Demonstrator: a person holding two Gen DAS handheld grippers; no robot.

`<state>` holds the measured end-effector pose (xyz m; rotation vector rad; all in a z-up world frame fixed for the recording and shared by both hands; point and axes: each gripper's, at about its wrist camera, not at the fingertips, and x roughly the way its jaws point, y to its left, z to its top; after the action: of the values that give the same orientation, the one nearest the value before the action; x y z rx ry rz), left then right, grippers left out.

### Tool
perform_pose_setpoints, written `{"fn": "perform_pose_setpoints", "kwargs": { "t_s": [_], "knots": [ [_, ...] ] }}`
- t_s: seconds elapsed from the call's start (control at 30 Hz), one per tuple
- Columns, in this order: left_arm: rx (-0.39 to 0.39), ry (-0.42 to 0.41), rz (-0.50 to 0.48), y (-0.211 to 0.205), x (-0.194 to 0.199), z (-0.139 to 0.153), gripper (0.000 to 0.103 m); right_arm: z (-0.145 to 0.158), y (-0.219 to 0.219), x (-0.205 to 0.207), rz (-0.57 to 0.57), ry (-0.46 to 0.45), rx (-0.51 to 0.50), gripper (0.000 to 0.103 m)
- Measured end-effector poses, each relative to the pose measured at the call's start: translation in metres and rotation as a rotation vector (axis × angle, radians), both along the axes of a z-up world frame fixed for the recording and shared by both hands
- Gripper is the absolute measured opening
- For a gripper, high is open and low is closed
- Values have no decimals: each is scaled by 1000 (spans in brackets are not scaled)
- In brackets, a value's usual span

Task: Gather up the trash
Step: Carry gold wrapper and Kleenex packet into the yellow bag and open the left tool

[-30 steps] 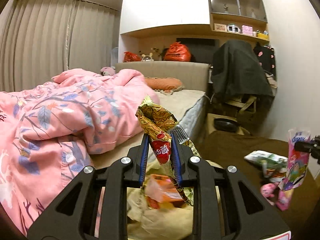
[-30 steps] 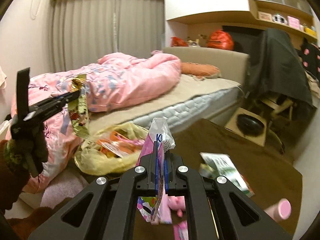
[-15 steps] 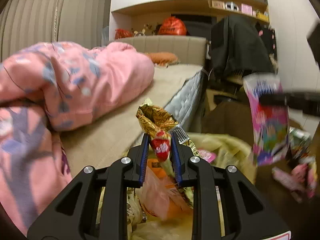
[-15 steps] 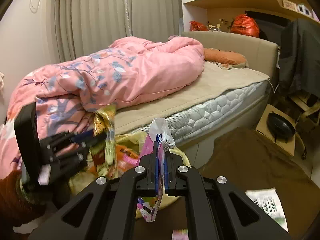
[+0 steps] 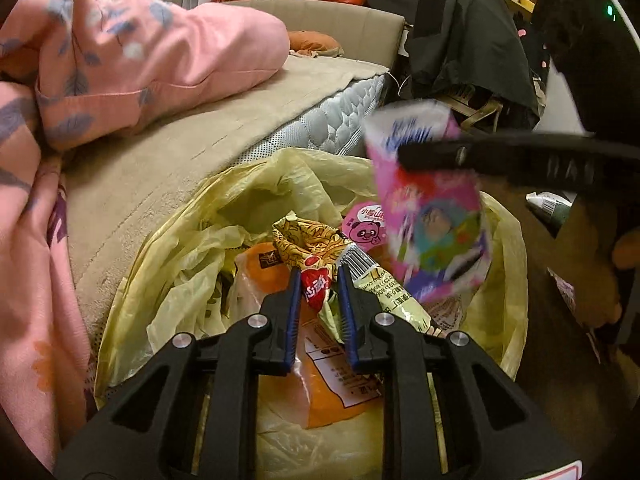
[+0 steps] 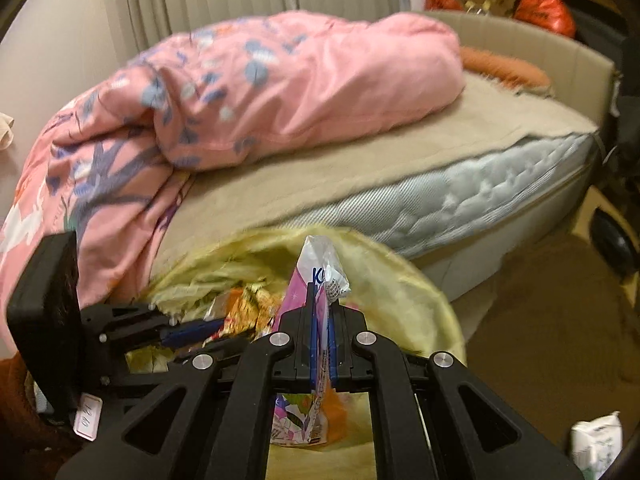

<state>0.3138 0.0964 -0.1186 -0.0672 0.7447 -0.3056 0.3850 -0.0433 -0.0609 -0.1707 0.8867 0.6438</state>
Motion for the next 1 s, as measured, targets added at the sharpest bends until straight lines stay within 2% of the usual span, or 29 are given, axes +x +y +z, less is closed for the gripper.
{"fn": "perform_pose_setpoints", "kwargs": {
  "t_s": [0.17, 0.27, 0.4, 0.53, 0.73, 0.9, 1.0],
  "knots": [
    [22, -3, 25, 0, 12, 0, 16, -24, 11, 7, 32, 47, -108, 5],
    [32, -8, 61, 4, 25, 4, 16, -27, 6, 15, 1, 76, -92, 5],
    [-3, 26, 100, 17, 40, 1, 16, -26, 5, 21, -14, 82, -80, 5],
    [14, 36, 79, 14, 37, -6, 16, -33, 8, 23, 9, 124, -83, 5],
    [0, 55, 58, 13, 36, -8, 16, -40, 9, 19, 7, 143, -96, 5],
    [21, 62, 41, 6, 32, -9, 16, -46, 10, 14, 12, 157, -128, 5],
    [-8, 65, 55, 10, 31, -8, 16, -40, 7, 13, -2, 140, -93, 5]
  ]
}}
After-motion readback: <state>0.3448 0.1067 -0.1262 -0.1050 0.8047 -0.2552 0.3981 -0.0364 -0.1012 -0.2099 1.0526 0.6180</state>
